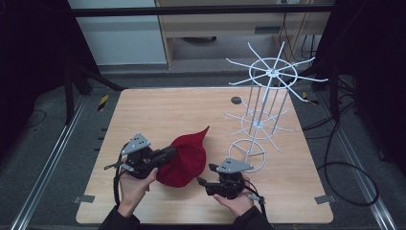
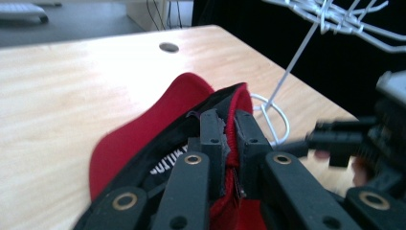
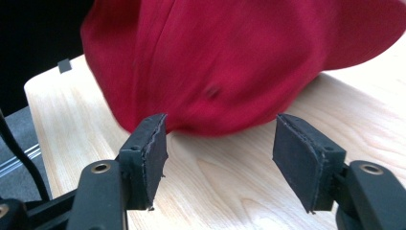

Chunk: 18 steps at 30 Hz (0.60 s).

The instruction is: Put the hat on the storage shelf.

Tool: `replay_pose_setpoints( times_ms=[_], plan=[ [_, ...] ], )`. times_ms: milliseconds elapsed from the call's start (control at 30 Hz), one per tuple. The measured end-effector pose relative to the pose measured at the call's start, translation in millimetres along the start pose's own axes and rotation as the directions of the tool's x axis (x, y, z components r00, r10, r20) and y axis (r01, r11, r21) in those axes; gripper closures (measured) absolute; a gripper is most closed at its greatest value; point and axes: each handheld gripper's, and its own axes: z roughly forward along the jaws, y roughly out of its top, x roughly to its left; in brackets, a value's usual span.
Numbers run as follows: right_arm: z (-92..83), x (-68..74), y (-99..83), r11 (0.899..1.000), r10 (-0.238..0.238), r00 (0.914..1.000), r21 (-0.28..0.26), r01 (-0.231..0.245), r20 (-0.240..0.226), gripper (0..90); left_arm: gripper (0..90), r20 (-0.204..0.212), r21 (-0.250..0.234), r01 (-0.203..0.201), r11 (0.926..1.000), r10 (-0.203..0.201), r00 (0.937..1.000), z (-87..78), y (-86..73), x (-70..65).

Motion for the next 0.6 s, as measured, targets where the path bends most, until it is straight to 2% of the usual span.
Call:
replay_pose_setpoints(
  times_ms=[133, 233, 433, 533, 600],
  plan=[
    [4.6, 3.3, -3.1, 1.0, 0.018, 0.9994, -0.008, -0.018, -0.029, 34.9, 83.8, -0.032, -0.026, -0.018, 0.9995, 0.017, 0.9993, 2.0, 11.1, -6.2],
    [4.5, 7.2, -1.8, 0.999, 0.02, 0.9984, -0.033, -0.022, -0.052, 33.0, 83.8, -0.056, -0.042, -0.025, 0.9988, 0.023, 0.9982, 5.9, 16.5, -9.2],
    [11.2, 12.0, -1.4, 0.999, 0.035, 0.9963, -0.036, -0.038, -0.078, 32.3, 83.8, -0.069, -0.071, -0.014, 0.9974, 0.009, 0.9976, 10.3, 23.3, -11.5],
    [16.2, 18.5, 2.1, 0.997, 0.046, 0.9937, -0.054, -0.052, -0.102, 34.9, 83.8, -0.074, -0.08, -0.009, 0.9967, 0.003, 0.9973, 11.3, 27.3, -12.7],
    [16.7, 19.4, 3.1, 0.997, 0.046, 0.9937, -0.059, -0.053, -0.102, 36.3, 83.8, -0.071, -0.088, -0.006, 0.9961, 0.0, 0.9975, 11.9, 29.8, -14.3]
  ],
)
